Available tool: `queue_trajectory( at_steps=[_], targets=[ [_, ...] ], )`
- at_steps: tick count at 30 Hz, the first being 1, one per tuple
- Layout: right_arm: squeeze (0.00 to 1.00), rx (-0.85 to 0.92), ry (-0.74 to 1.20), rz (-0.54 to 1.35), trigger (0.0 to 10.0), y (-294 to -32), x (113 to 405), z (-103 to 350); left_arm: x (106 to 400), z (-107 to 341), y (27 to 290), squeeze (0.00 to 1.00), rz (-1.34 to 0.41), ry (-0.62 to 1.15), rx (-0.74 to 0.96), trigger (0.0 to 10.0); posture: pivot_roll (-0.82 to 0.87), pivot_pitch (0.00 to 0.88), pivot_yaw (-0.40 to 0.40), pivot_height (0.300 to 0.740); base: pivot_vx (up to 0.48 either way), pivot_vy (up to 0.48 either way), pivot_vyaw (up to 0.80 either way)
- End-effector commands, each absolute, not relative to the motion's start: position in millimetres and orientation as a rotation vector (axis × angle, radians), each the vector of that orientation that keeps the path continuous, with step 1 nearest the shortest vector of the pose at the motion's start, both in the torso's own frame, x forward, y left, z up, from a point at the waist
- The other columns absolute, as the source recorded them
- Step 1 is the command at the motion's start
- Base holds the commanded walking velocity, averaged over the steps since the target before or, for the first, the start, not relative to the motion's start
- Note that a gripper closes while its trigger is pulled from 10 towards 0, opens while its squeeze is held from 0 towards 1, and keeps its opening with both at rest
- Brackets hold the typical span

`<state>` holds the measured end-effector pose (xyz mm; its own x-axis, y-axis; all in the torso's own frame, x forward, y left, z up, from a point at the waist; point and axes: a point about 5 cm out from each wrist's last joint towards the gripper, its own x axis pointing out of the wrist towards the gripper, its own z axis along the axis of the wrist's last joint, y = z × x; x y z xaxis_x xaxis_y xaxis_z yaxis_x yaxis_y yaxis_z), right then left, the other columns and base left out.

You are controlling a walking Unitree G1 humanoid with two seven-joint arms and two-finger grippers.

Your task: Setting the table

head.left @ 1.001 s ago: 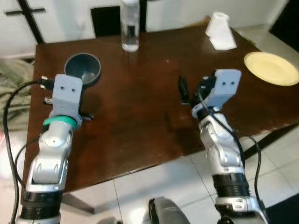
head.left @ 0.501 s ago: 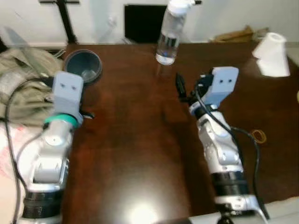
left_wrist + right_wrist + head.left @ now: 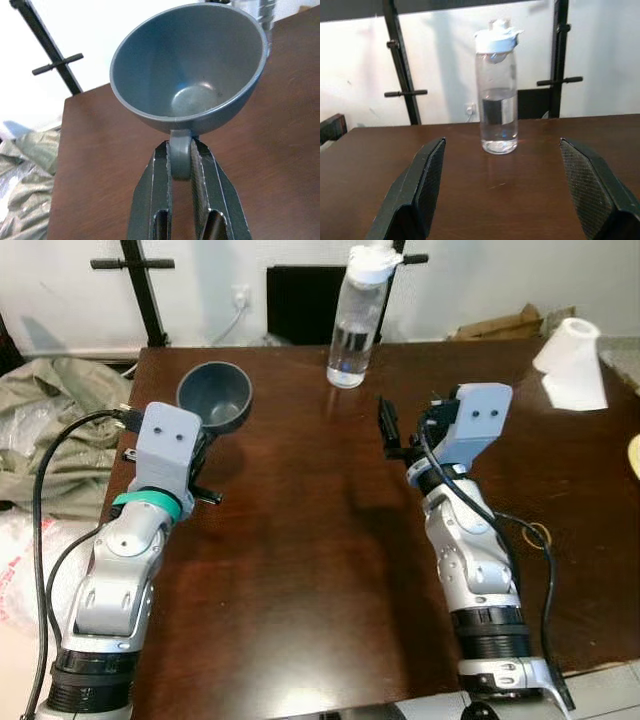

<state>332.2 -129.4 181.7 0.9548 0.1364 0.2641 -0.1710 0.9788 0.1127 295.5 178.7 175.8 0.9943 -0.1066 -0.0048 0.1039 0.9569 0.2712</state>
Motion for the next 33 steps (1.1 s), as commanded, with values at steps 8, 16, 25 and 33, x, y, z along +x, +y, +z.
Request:
queue_trajectory(
  at_steps=[8,16,25,33],
  targets=[
    [0.00,0.124,-0.236,0.135,10.0,-133.2,330.4,176.0,296.0,174.8,178.9,0.00,-0.162,0.019,0.302,10.0,-0.06,0.001,-0.004,0.740,0.000,0.000,0.00],
    [0.00,0.122,-0.231,0.136,10.0,-133.3,329.4,174.8,298.3,175.3,178.4,0.00,-0.165,0.022,0.301,10.0,-0.06,0.006,-0.004,0.740,0.000,0.000,0.00],
    [0.00,0.098,-0.266,0.188,10.0,-127.8,327.0,187.7,320.9,177.7,183.1,0.00,-0.236,0.049,0.332,10.0,-0.07,0.048,0.002,0.740,0.000,0.000,0.00],
    [0.00,0.077,-0.339,0.272,10.0,-122.8,324.2,214.5,355.9,173.8,198.3,0.00,-0.300,0.135,0.403,10.0,-0.10,0.090,0.022,0.740,0.000,0.000,0.00]
  ],
)
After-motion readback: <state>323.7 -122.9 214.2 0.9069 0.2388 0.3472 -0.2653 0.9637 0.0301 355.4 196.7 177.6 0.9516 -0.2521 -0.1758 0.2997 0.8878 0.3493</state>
